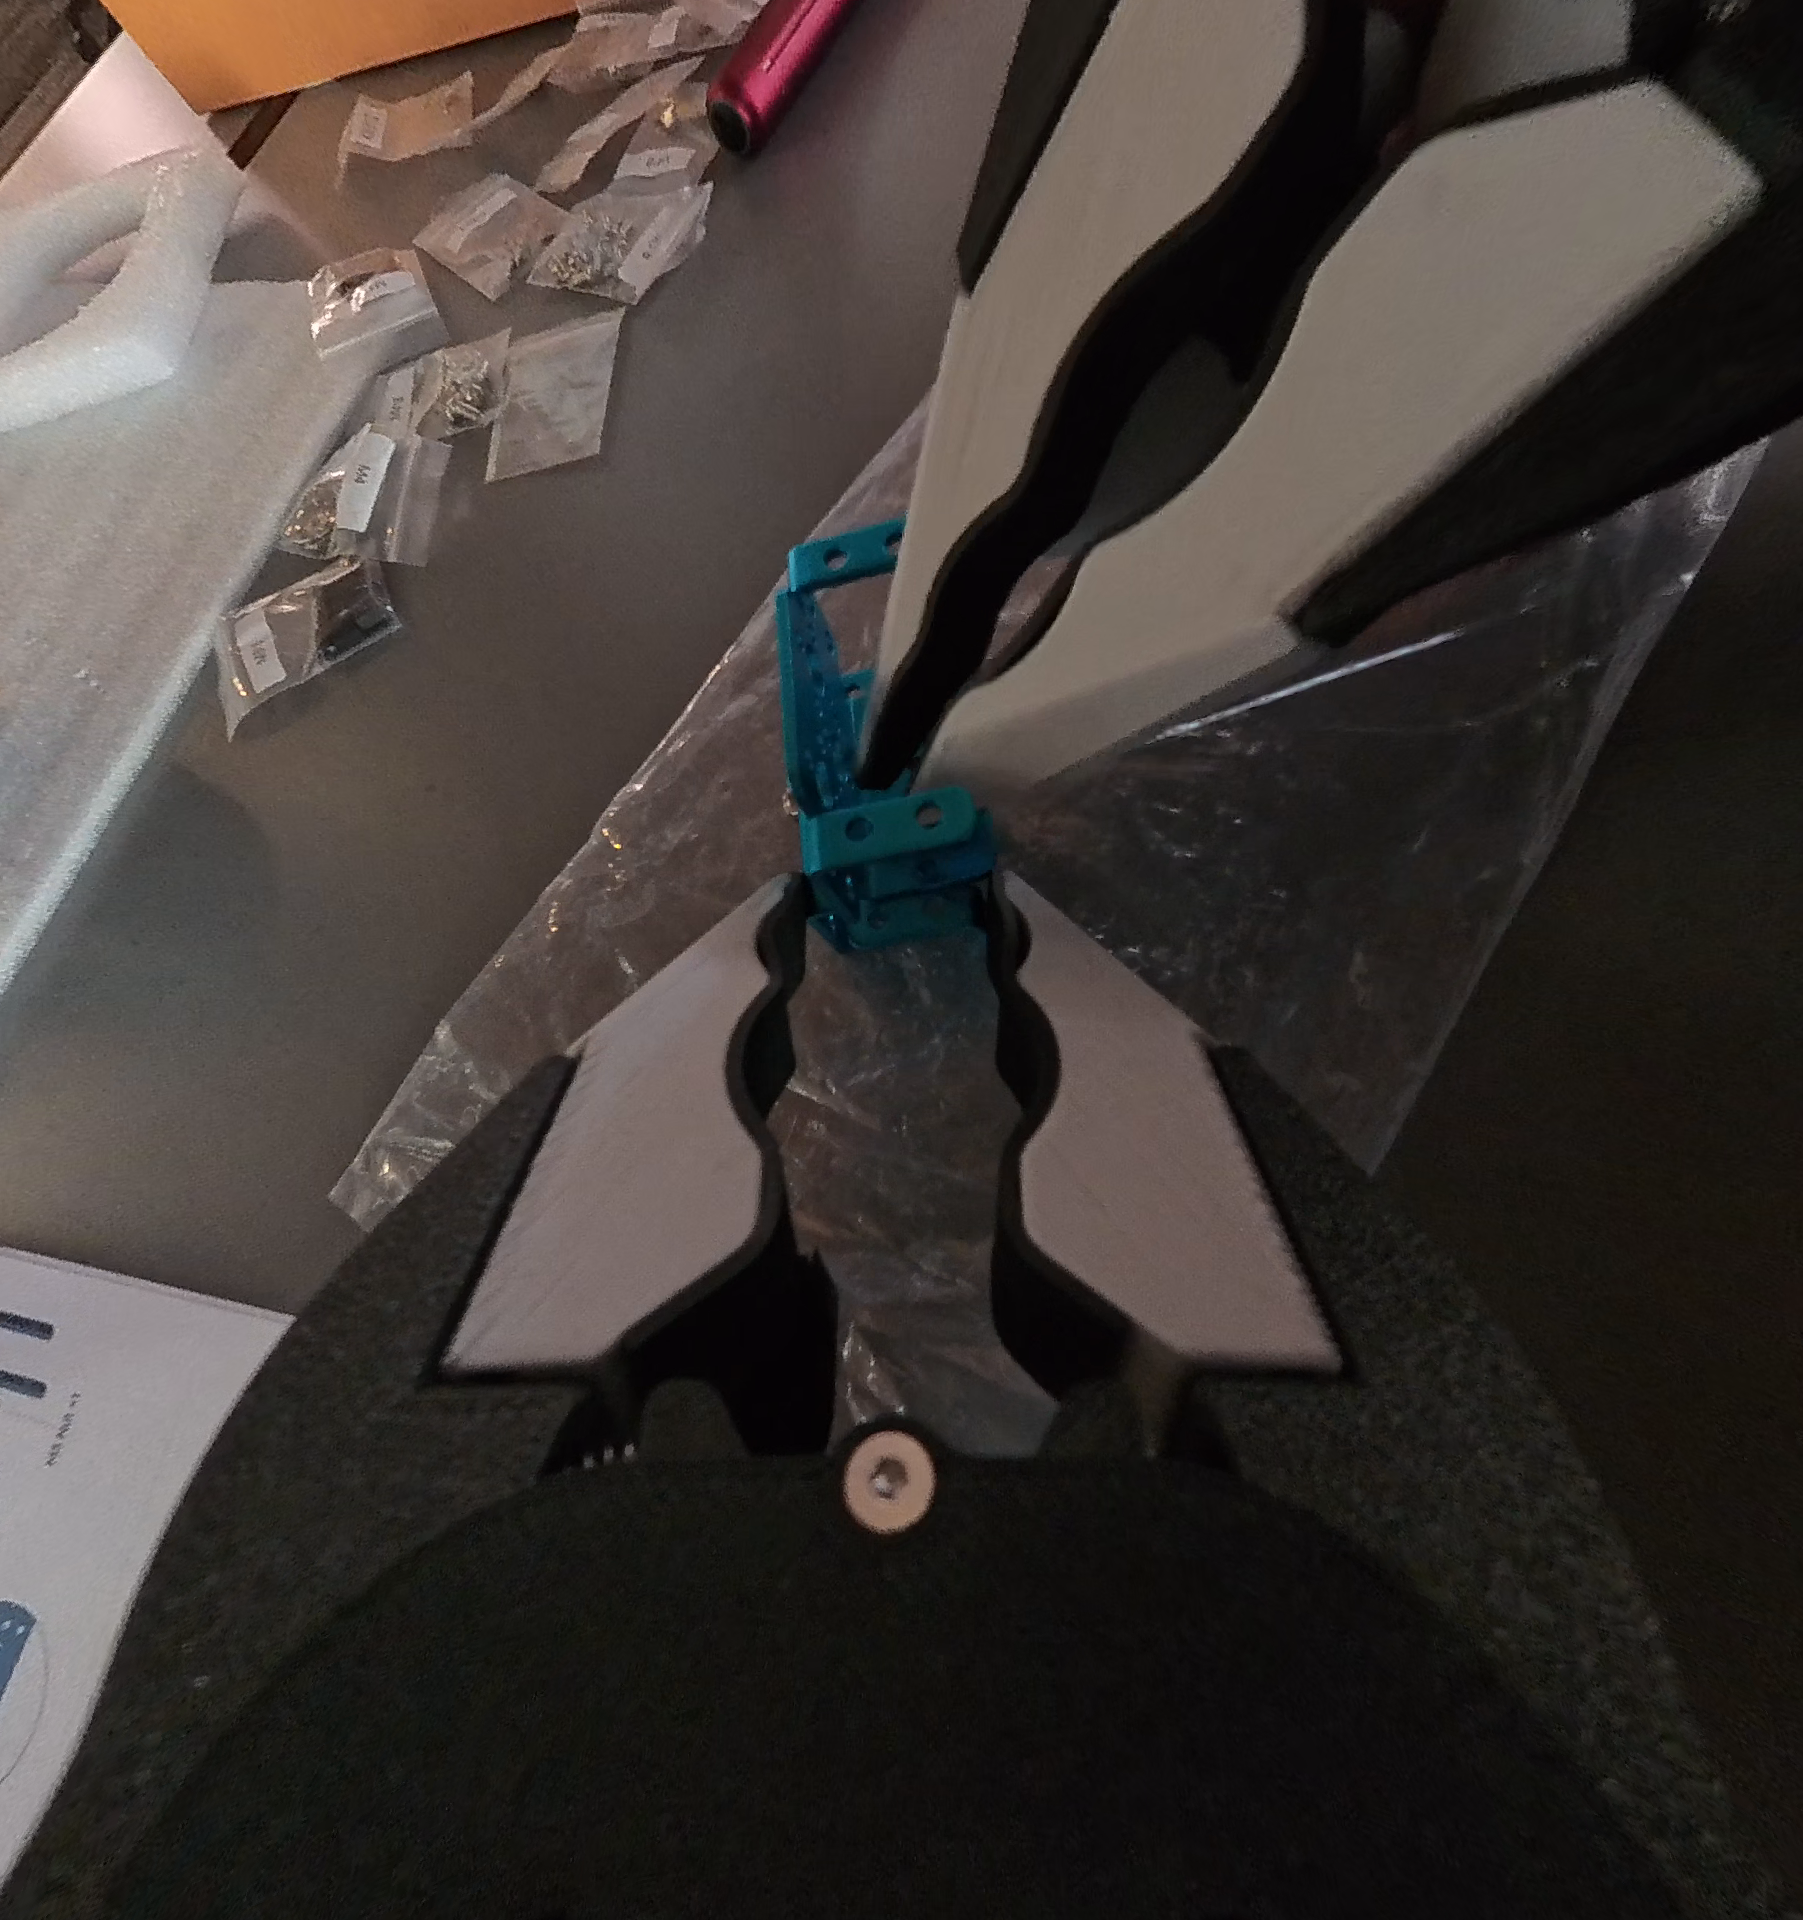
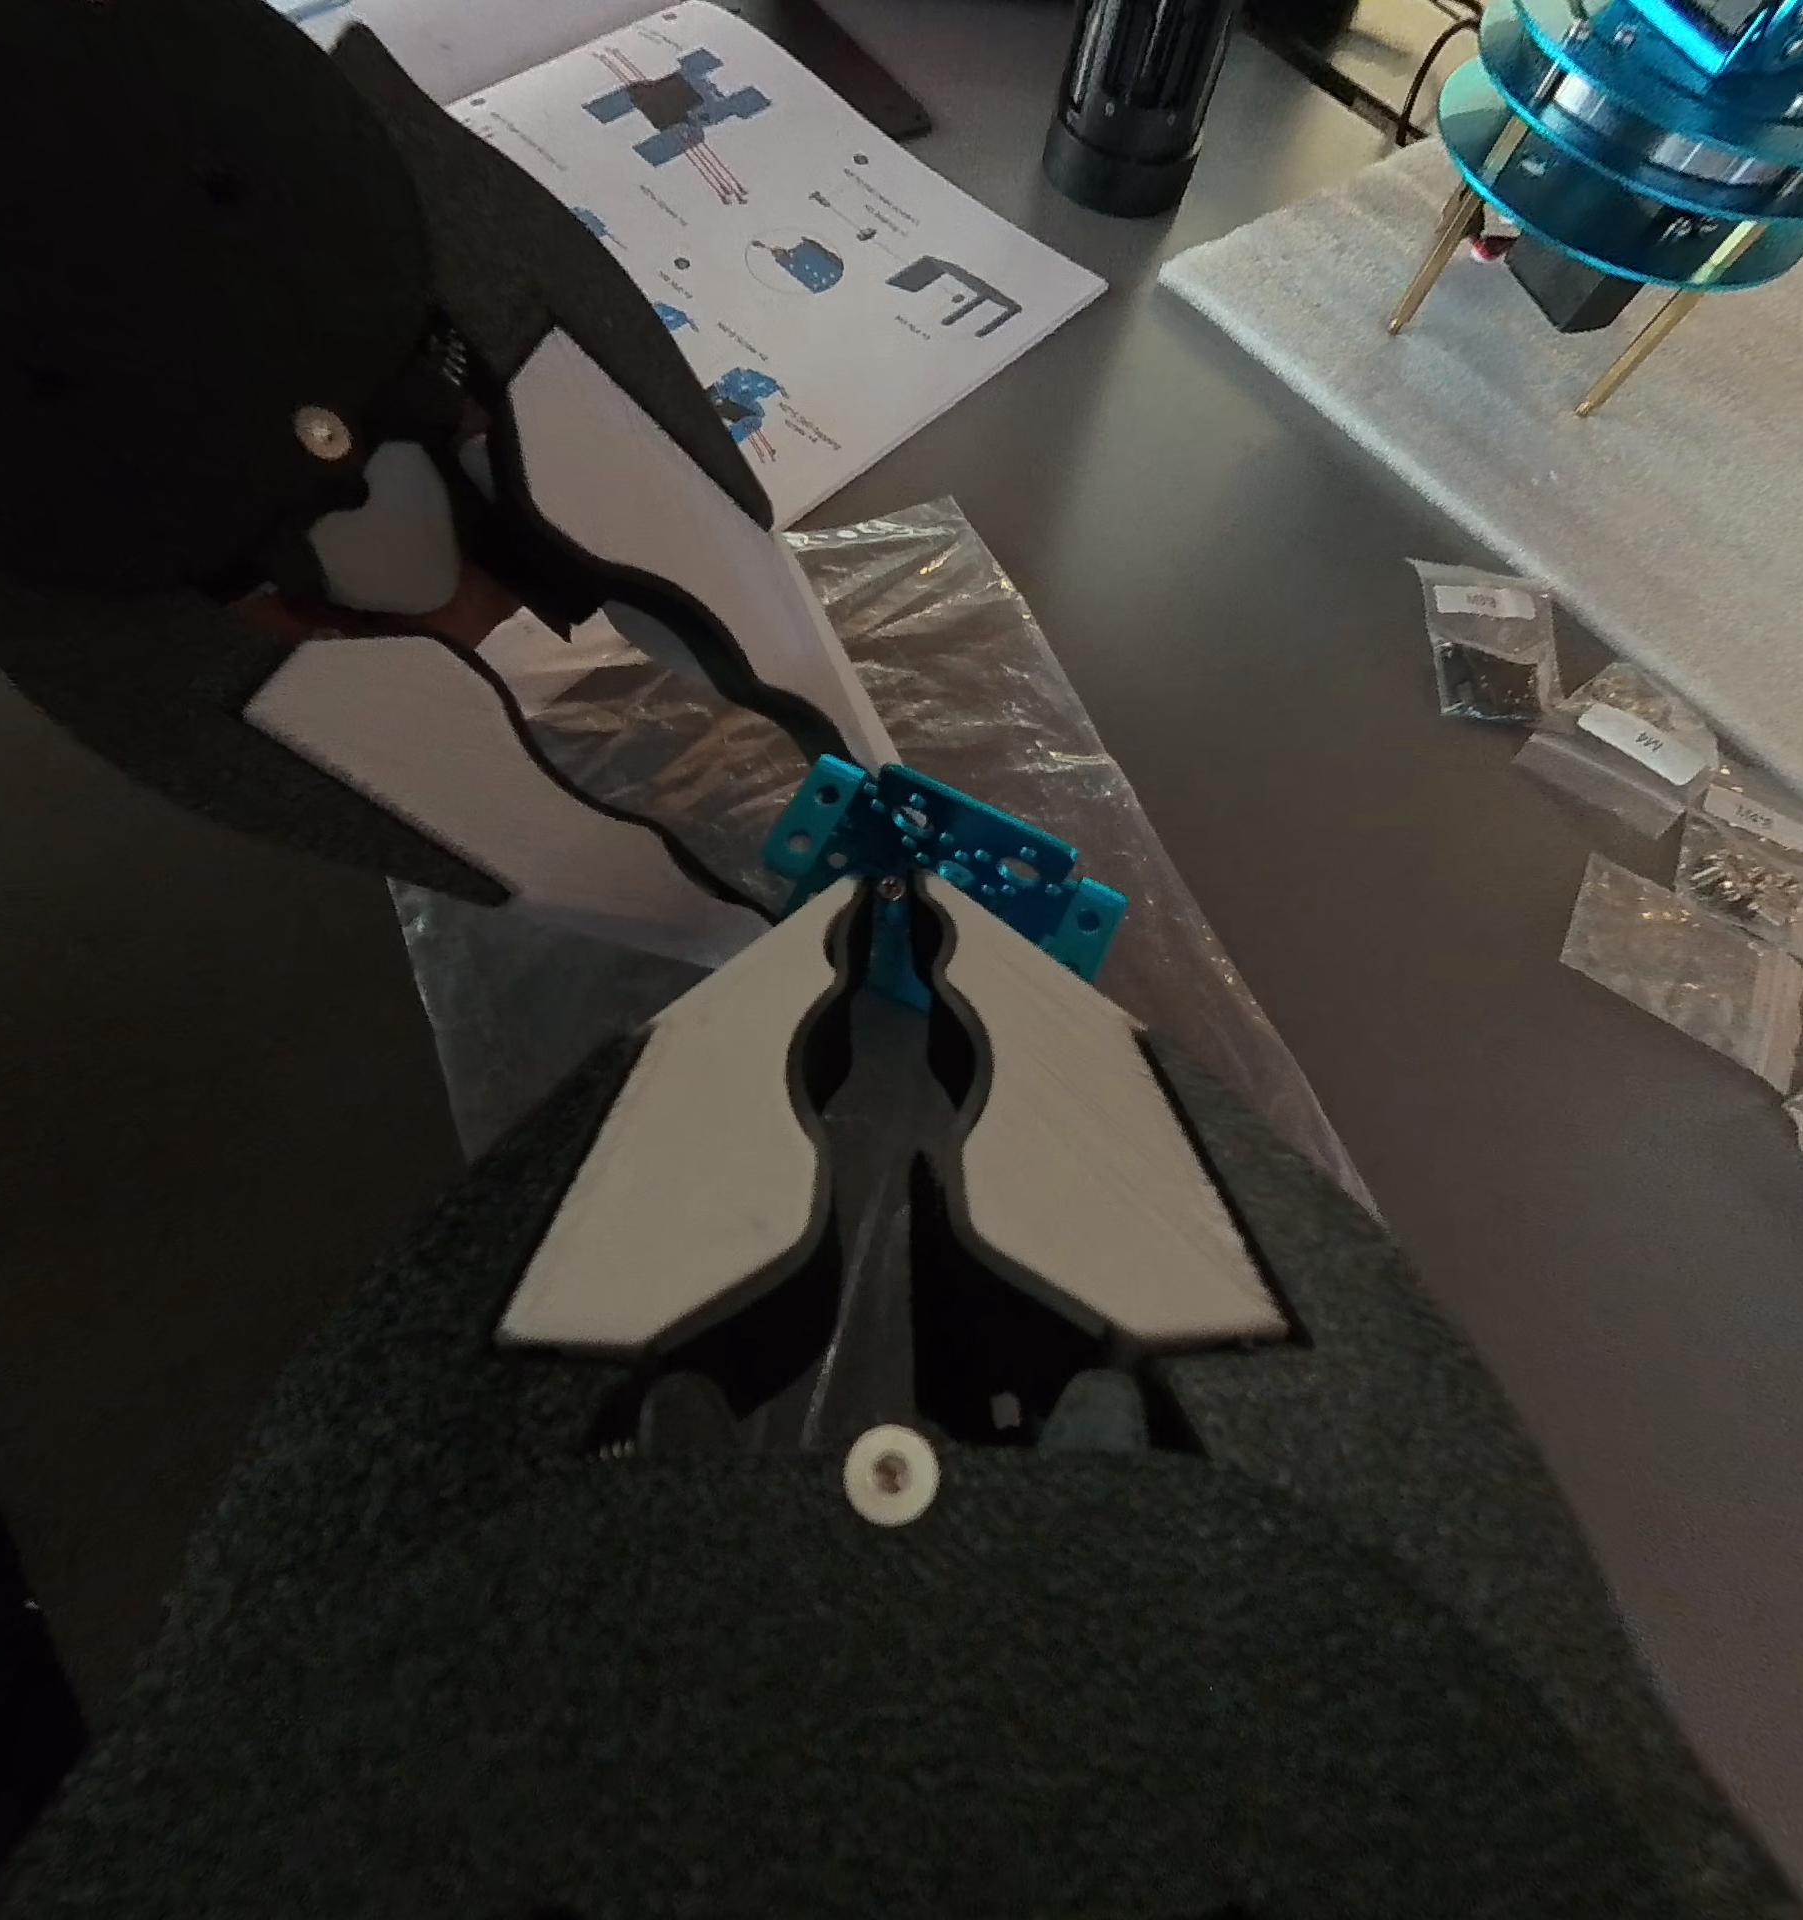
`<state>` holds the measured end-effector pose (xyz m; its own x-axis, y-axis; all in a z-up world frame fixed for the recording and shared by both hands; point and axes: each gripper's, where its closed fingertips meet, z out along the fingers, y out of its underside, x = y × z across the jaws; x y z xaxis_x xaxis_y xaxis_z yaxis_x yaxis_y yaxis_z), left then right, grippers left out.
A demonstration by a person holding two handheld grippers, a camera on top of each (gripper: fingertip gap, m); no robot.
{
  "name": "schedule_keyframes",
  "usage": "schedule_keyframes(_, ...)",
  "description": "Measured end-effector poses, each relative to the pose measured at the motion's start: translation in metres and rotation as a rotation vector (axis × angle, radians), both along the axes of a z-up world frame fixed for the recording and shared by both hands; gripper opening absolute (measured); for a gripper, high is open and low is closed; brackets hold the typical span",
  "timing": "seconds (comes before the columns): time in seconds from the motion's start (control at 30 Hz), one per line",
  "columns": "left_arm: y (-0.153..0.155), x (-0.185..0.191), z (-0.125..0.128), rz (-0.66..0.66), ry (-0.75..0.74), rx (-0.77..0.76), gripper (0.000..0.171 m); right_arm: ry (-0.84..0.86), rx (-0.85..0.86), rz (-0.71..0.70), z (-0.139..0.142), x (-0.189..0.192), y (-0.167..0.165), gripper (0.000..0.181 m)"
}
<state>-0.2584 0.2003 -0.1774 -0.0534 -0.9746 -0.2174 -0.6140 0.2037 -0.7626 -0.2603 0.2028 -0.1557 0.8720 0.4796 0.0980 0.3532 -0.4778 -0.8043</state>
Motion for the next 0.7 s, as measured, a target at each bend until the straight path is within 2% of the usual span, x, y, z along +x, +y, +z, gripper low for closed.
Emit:
schedule_keyframes(0.17, 0.0, 0.0, 0.0, 0.0, 0.0, 0.001, 0.034, 0.001, 0.022, 0.019, 0.003, -0.004, -0.001, 0.003)
schedule_keyframes(0.27, 0.0, 0.0, 0.0, 0.0, 0.001, 0.008, 0.034, -0.034, -0.002, 0.015, -0.008, -0.004, 0.002, 0.003)
schedule_keyframes(0.57, 0.0, 0.0, 0.0, -0.001, 0.0, 0.004, 0.034, -0.02, 0.03, 0.018, 0.004, -0.001, 0.001, 0.003)
schedule_keyframes(0.7, 0.001, 0.0, 0.0, 0.002, 0.0, 0.007, 0.034, -0.018, -0.007, 0.026, -0.008, -0.005, 0.001, 0.002)
